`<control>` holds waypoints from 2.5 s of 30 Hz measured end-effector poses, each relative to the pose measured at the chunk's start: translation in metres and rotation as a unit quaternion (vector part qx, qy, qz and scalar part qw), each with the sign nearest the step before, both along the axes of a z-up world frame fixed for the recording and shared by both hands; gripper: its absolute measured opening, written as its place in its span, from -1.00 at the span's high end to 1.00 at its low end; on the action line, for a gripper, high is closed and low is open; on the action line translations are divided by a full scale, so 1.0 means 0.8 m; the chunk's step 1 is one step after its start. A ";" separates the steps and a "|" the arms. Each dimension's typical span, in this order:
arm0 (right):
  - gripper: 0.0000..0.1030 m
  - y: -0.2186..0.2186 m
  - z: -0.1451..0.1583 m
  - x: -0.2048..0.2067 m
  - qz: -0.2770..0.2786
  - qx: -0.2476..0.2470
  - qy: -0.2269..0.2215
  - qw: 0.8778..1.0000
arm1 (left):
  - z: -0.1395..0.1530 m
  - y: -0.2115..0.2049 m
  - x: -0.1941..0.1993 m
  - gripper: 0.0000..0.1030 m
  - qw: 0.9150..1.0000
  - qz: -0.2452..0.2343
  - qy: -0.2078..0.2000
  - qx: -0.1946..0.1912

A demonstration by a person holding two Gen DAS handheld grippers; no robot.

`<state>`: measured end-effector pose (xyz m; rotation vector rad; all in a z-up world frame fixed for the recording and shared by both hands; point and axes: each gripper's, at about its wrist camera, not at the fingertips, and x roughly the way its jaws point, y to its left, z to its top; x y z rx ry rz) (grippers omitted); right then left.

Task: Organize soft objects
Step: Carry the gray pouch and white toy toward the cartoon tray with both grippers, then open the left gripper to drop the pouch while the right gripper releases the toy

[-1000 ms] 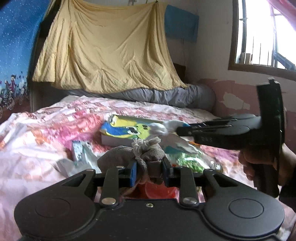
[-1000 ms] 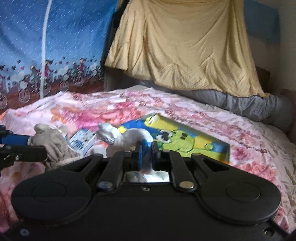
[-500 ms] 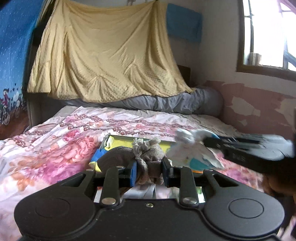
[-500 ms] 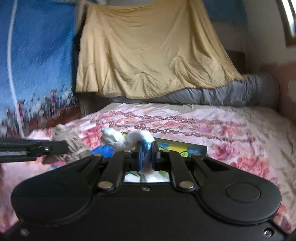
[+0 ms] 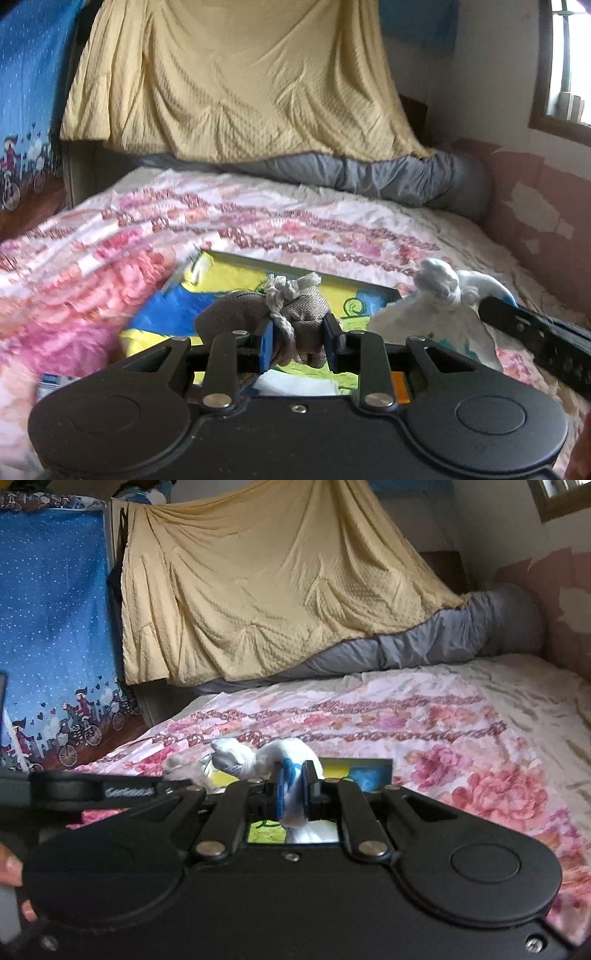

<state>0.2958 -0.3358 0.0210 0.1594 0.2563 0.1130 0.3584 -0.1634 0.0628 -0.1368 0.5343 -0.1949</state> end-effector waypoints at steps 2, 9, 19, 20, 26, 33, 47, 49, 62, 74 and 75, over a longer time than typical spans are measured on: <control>0.92 -0.004 -0.010 0.004 0.007 0.005 0.004 1.000 | -0.008 -0.013 0.014 0.43 1.000 0.008 0.012 -0.003; 0.91 -0.011 -0.046 0.030 0.011 0.006 0.048 0.999 | -0.038 -0.039 0.047 0.43 0.999 0.026 0.036 0.005; 0.80 -0.007 -0.074 0.046 0.005 0.003 0.087 0.996 | -0.071 -0.033 0.069 0.40 0.994 0.046 0.094 -0.012; 0.77 -0.005 -0.075 0.046 0.003 0.001 0.088 0.996 | -0.072 -0.034 0.069 0.38 0.994 0.045 0.096 -0.009; 0.16 -0.007 -0.077 0.050 -0.001 -0.004 0.090 0.996 | -0.068 -0.036 0.069 0.29 0.994 0.035 0.104 0.002; -0.28 -0.015 -0.076 0.049 -0.015 -0.001 0.089 0.996 | -0.060 -0.031 0.064 0.09 0.994 0.044 0.104 -0.003; -0.98 -0.025 -0.052 0.015 -0.029 0.032 0.057 0.997 | -0.015 -0.007 0.025 -0.67 0.996 0.084 0.041 0.017; -0.98 -0.027 -0.043 0.004 -0.028 0.039 0.047 0.998 | -0.005 0.000 0.014 -0.71 0.995 0.090 0.028 0.022; -0.99 0.014 0.026 -0.070 -0.001 -0.013 0.011 1.000 | 0.048 0.038 -0.073 -0.98 0.993 0.094 -0.017 0.065; -0.99 0.060 0.055 -0.131 0.007 -0.037 -0.042 0.998 | 0.068 0.094 -0.169 -0.98 0.986 0.148 -0.058 0.059; -0.99 0.065 0.055 -0.137 0.009 -0.038 -0.045 0.998 | 0.068 0.100 -0.177 -0.98 0.984 0.154 -0.063 0.056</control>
